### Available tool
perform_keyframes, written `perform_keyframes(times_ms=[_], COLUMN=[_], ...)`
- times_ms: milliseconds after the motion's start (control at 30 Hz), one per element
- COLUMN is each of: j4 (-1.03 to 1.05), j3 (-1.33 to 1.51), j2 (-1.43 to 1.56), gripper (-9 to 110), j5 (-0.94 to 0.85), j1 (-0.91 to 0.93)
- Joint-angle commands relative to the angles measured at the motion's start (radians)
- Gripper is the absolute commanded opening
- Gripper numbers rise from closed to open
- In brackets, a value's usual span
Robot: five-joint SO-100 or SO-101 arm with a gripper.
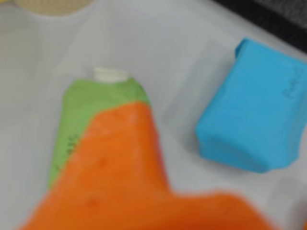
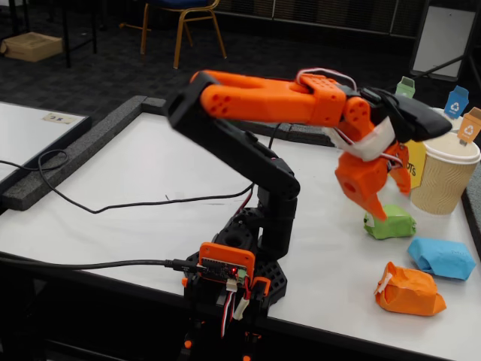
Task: Sort rubbish by color.
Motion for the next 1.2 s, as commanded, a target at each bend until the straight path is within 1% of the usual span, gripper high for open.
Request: perform_keyframes(times_ms=[0,133,600,767,933,1167], j4=[-0.067,-0.084,-0.129,-0.176,-0.207,-0.256], j3=[-0.074,-0.098,-0.310,-0.336,-0.336,-0.321], j2=[-0.064,-0.126,-0.448,-0.532,-0.549,-0.549], gripper=[17,18,19,18,15,5], j5=[-0.051,-0.092,-0.095,-0.095,-0.095,-0.095], j1=[-0.026,-0.037,-0.067,-0.067,-0.067,-0.067])
